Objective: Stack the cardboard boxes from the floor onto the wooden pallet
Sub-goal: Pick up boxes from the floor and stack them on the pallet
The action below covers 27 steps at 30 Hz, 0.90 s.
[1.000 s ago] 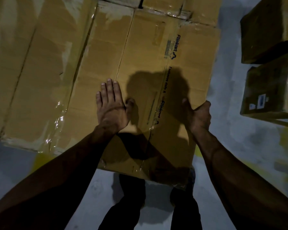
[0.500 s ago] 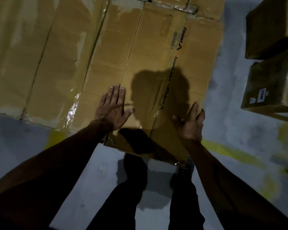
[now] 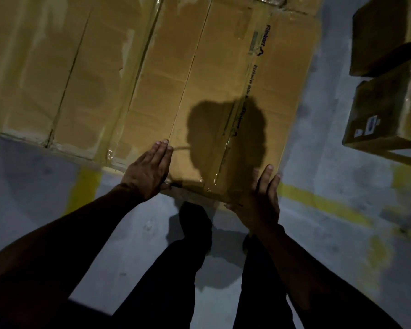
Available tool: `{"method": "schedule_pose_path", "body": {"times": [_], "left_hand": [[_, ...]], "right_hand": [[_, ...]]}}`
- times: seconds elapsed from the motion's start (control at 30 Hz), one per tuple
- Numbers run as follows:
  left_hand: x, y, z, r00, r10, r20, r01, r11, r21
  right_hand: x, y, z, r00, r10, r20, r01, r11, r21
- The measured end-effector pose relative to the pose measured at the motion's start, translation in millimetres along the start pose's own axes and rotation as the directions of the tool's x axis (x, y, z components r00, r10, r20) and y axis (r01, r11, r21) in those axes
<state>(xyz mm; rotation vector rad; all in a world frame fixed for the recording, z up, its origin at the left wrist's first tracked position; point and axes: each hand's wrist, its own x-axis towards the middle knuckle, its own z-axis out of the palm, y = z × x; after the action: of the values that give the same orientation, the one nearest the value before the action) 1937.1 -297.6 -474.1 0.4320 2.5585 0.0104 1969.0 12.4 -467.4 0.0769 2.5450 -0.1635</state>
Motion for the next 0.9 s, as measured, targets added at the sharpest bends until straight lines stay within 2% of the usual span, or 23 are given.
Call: {"method": "schedule_pose_path", "body": {"times": [0.1,0.2,0.3,0.4,0.47,0.57,0.7,0.8,0.9], "left_hand": [[2,8,-7,0.997,-0.016,0.08,0.015,1.0,0.022],[2,19,-20,0.973,-0.127,0.195,0.14,0.988,-0.057],[-11,33,-51,0.956,-0.202,0.213,0.24,0.956,-0.167],[-33,52,-89,0.964,-0.203,0.172,0.233,0.955,-0.185],[-46,65,-118,0.962,-0.211,0.174,0.247,0.943,-0.223],[-67,85,-159,0.966,-0.253,0.045,0.254,0.913,-0.318],[-90,107,-206,0.959,-0.282,-0.031,0.247,0.882,-0.402],[-109,127,-245,0.947,-0.305,-0.097,0.228,0.854,-0.468],[-129,149,-271,0.957,-0.273,-0.102,0.197,0.863,-0.465]], "right_hand": [[0,-4,-14,0.993,0.007,0.121,-0.011,0.999,0.039],[2,-4,-39,0.96,0.09,0.266,-0.165,0.947,0.276],[-5,-7,-68,0.936,0.138,0.323,-0.272,0.866,0.419],[-27,-4,-93,0.958,0.169,0.231,-0.272,0.791,0.548],[-49,-4,-120,0.975,0.167,0.146,-0.22,0.806,0.55],[-83,2,-154,0.98,0.19,0.06,-0.192,0.813,0.55],[-124,15,-179,0.972,0.23,-0.041,-0.163,0.794,0.585],[-156,32,-205,0.957,0.284,-0.065,-0.193,0.785,0.588],[-190,55,-224,0.935,0.349,-0.063,-0.245,0.764,0.597]]}}
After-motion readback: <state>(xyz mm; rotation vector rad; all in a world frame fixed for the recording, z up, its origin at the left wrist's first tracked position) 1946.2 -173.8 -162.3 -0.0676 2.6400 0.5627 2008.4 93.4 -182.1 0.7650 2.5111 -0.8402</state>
